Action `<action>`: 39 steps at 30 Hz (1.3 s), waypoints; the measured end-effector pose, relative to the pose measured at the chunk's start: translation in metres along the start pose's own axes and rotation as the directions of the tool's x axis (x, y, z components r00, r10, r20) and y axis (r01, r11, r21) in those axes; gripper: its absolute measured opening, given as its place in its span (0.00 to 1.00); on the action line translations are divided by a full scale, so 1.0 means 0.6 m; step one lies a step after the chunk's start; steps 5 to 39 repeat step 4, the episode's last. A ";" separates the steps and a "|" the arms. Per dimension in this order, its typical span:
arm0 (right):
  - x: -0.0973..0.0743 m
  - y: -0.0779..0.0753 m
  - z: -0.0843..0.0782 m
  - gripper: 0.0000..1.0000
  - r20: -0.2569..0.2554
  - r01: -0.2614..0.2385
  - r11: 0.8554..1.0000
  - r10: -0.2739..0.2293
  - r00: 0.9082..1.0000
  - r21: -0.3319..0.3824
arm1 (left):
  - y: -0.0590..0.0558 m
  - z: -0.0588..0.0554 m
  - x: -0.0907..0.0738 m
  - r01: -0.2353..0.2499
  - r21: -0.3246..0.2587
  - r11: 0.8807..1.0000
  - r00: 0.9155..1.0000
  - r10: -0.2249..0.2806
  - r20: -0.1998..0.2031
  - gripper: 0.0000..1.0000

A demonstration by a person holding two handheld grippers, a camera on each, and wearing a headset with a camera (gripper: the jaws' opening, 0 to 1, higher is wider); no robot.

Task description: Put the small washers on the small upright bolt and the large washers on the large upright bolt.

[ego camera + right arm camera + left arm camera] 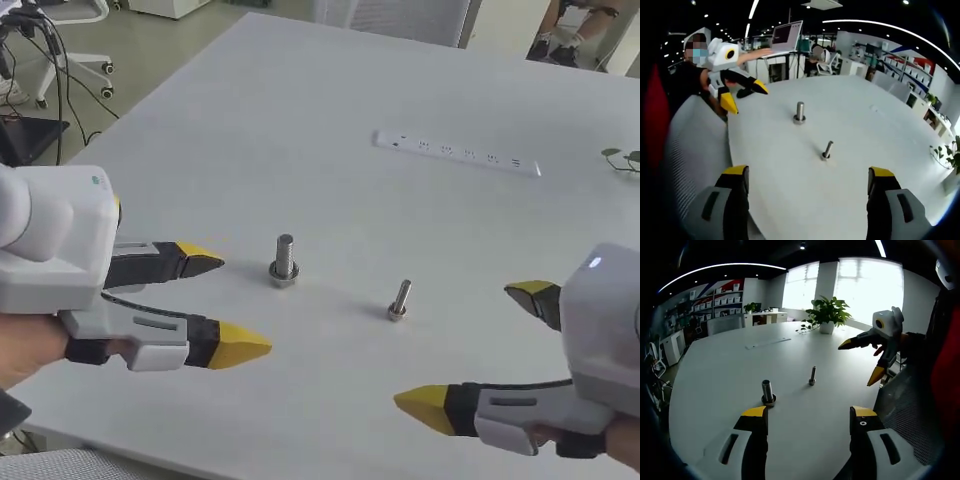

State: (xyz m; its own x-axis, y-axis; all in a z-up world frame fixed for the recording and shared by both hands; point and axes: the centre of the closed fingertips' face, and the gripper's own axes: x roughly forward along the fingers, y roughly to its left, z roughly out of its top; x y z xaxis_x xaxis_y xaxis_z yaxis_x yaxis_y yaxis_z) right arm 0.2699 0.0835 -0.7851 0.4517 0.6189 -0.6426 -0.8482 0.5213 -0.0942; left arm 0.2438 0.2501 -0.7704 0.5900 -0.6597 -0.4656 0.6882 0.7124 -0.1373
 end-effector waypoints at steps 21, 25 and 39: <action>-0.002 0.000 0.002 1.00 0.003 0.002 1.000 -0.002 1.000 -0.004 | 0.000 0.000 0.000 0.000 0.001 1.000 1.000 0.000 0.000 0.66; -0.002 0.000 0.002 1.00 0.003 0.002 1.000 -0.002 1.000 -0.004 | 0.000 0.000 0.000 0.000 0.001 1.000 1.000 0.000 0.000 0.66; -0.002 0.000 0.002 1.00 0.003 0.002 1.000 -0.002 1.000 -0.004 | 0.000 0.000 0.000 0.000 0.001 1.000 1.000 0.000 0.000 0.66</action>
